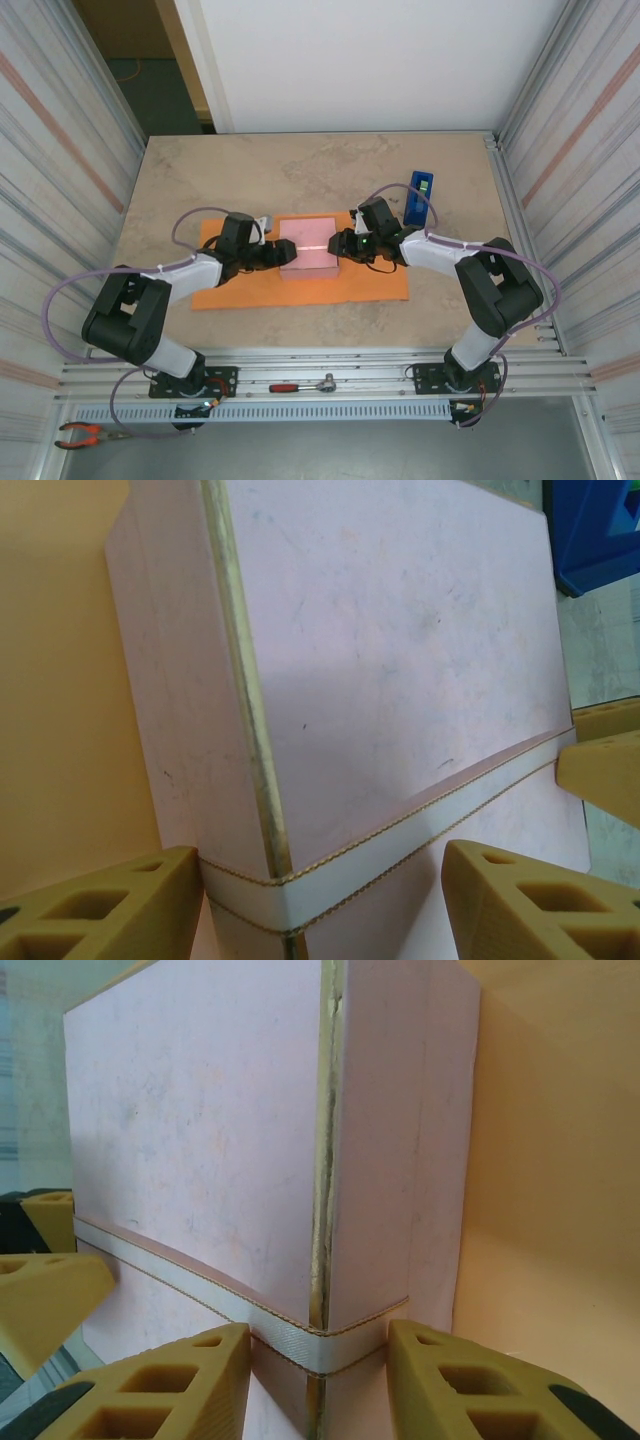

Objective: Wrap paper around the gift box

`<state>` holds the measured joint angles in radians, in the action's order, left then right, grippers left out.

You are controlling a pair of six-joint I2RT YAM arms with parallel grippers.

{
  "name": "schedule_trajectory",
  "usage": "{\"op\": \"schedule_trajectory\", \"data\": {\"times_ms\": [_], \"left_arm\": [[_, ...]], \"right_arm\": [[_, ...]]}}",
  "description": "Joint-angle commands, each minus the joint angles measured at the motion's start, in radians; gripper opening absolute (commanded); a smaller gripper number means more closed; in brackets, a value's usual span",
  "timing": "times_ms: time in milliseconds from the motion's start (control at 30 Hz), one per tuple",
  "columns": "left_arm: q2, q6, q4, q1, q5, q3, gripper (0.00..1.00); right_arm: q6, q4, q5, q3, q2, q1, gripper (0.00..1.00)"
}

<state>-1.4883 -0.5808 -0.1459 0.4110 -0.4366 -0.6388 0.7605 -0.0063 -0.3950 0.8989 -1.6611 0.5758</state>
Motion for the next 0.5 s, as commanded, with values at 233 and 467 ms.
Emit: {"op": "schedule_trajectory", "data": {"times_ms": [233, 467], "left_arm": [[0.078, 0.008, 0.017, -0.044, 0.013, 0.023, 0.72], [0.106, 0.055, 0.077, -0.07, 0.003, -0.033, 0.76]], "right_arm": [[-0.002, -0.081, 0.067, -0.065, 0.15, -0.048, 0.64], [-0.016, -0.265, 0.116, -0.18, 0.311, -0.193, 0.68]]}}
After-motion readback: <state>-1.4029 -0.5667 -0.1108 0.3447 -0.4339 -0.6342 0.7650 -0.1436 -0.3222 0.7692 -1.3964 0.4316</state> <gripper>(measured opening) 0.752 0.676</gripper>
